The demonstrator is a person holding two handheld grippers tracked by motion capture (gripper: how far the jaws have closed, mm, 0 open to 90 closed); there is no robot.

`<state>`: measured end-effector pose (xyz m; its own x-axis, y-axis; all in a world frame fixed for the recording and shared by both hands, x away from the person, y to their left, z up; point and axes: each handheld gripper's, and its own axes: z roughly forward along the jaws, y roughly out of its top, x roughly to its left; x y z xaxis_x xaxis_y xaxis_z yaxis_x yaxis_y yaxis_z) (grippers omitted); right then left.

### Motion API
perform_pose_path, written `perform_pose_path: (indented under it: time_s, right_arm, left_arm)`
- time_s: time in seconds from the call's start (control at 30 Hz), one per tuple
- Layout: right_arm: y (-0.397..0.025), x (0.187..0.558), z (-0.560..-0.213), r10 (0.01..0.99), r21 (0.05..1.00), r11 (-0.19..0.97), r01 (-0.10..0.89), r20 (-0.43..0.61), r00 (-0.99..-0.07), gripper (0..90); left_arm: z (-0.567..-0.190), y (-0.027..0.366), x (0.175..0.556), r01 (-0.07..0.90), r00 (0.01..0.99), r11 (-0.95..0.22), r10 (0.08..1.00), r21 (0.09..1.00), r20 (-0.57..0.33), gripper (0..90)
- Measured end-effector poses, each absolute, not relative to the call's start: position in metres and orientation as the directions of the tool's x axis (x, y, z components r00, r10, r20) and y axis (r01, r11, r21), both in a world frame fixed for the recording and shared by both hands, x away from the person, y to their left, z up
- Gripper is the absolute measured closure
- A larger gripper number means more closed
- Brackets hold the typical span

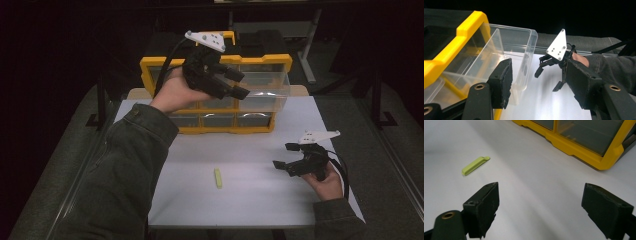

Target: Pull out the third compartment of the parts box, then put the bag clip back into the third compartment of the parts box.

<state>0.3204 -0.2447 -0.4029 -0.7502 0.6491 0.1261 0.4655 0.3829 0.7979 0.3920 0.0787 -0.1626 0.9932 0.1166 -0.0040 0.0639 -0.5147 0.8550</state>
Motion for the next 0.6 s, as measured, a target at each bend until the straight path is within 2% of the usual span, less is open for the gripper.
perform_pose_path:
  time_s: [0.6]
  right_arm:
    - [-0.244,0.319,-0.404,0.649,0.787,0.390,0.479,0.134,-0.749,13.7]
  left_arm:
    - [-0.167,0.130,0.365,0.074,0.981,-0.494,0.191,0.867,0.025,35.0]
